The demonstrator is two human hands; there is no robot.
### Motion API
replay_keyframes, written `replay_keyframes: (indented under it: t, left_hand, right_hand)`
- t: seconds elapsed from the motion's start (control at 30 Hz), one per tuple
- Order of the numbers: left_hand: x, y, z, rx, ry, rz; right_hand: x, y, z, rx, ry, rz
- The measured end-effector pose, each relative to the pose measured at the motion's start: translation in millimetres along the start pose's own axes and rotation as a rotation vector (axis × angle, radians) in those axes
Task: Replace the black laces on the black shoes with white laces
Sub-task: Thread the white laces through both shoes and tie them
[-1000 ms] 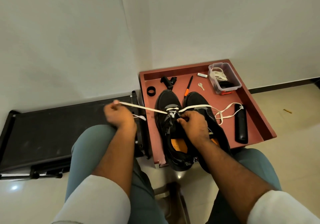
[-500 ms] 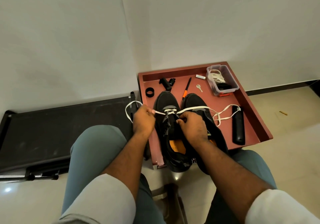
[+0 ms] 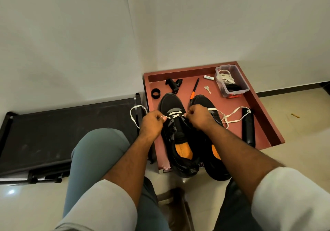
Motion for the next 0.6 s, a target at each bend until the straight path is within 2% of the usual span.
replay_keyframes:
  t: [0.2, 0.3, 0.33, 0.4, 0.47, 0.53, 0.6]
  left_hand:
    - [-20.3, -3.3, -10.8, -0.107, -0.014, 0.109]
    - [-28.1, -12.3, 2.7, -0.105, -0.097, 0.103]
    - [-29.3, -15.4, 6.8, -0.132, -0.205, 0.069]
    - [-19.2, -25.0, 22.0, -0.193, -0.518, -0.103]
    - [-7.9, -33.7, 43.1, -0.15, -0.67, -0.265]
    - [-4.2, -36.8, 52.6, -0.038, -0.568, -0.282]
    - [-7.3, -34.1, 52.9, 0.051, -0.398, -0.184]
  right_hand:
    - [-2.4, 0.9, 7.8, 0.055, -0.058, 0.036]
    - [-14.5, -12.1, 8.1, 0.042, 0.046, 0.151]
    - [-20.1, -19.7, 8.6, 0.026, 0.127, 0.195]
    - [-25.3, -34.9, 9.4, -0.013, 0.279, 0.237]
    - [-20.2, -47.2, 8.1, -0.039, 0.314, 0.212]
    - [-9.3, -53.5, 6.8, -0.044, 0.305, 0.158]
    - [1.8, -56.7, 3.2, -0.05, 0.29, 0.105]
Point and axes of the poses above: each hand's wrist, its own y-axis towards the middle knuckle, its own x-axis out of the palm, z = x × y, the point moved 10 cm from there along y, towards the middle knuckle, and after that the axes turned 7 degrees about -y, right-handed, at the moved point
